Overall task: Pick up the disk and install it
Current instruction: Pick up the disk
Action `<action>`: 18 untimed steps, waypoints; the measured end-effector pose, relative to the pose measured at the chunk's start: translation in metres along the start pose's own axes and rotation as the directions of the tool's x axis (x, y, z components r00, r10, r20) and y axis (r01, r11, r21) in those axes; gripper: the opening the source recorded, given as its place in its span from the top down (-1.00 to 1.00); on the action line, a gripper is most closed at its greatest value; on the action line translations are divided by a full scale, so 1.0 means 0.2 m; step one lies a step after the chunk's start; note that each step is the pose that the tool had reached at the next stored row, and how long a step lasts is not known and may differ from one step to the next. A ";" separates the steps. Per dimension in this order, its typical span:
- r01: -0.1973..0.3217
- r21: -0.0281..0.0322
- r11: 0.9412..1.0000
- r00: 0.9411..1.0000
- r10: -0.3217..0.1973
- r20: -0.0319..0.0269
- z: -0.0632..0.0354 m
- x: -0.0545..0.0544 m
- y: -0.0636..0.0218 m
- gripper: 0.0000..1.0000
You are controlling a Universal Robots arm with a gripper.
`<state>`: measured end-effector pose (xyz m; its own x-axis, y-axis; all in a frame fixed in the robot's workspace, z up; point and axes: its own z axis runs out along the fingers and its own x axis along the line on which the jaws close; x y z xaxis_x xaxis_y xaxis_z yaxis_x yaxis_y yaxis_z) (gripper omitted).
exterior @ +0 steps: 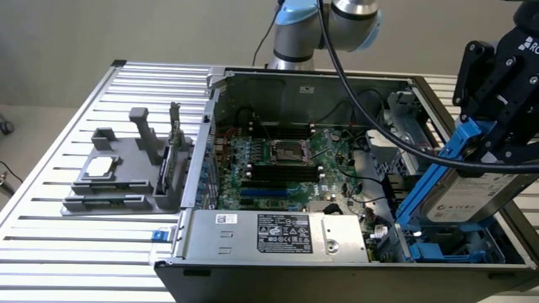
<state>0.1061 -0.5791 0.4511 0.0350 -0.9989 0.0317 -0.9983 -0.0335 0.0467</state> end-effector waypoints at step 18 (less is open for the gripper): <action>-0.028 0.000 1.000 1.000 0.028 0.001 0.039 0.01 -0.083 0.35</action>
<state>0.1224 -0.5817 0.4425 0.0074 -0.9995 0.0316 -0.9989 -0.0059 0.0458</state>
